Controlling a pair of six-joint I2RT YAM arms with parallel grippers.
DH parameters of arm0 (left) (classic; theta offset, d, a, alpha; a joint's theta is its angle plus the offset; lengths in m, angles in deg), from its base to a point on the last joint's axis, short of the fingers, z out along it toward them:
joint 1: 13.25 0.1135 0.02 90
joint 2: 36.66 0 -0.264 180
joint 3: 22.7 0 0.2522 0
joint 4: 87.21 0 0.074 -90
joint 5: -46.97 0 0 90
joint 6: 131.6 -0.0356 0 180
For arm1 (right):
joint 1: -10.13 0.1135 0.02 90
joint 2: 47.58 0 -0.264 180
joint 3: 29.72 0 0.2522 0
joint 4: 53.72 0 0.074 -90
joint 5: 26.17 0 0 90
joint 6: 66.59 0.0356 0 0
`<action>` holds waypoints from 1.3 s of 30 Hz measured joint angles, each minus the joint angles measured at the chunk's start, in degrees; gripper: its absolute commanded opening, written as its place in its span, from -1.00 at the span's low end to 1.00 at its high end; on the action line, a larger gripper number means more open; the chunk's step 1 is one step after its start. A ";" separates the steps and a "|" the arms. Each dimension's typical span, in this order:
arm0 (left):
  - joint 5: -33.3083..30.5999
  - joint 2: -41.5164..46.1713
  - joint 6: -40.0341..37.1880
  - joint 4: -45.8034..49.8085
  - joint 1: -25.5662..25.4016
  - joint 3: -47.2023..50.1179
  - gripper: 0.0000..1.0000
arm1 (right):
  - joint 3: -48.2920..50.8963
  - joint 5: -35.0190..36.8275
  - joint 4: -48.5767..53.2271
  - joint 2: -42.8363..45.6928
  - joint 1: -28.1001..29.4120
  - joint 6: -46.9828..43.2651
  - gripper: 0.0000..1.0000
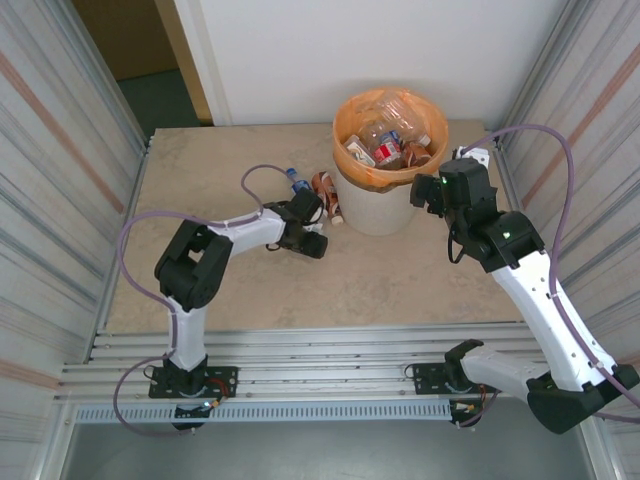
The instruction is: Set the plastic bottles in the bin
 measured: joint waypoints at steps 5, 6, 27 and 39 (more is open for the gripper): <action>-0.81 0.96 -0.46 0.50 -0.98 0.87 0.20 | 0.00 -0.04 -0.02 -0.11 0.00 0.00 0.96; -0.79 1.68 -0.48 0.55 -1.09 1.55 0.18 | 0.00 -0.04 -0.02 -0.11 0.00 0.00 0.96; 1.03 42.60 0.50 -11.41 -1.88 24.15 0.05 | 2.25 -18.49 -9.77 -1.09 5.33 2.03 0.99; 3.78 47.23 -1.18 -24.48 -1.88 24.76 0.04 | 2.23 -30.84 -22.53 -11.37 14.93 6.03 0.85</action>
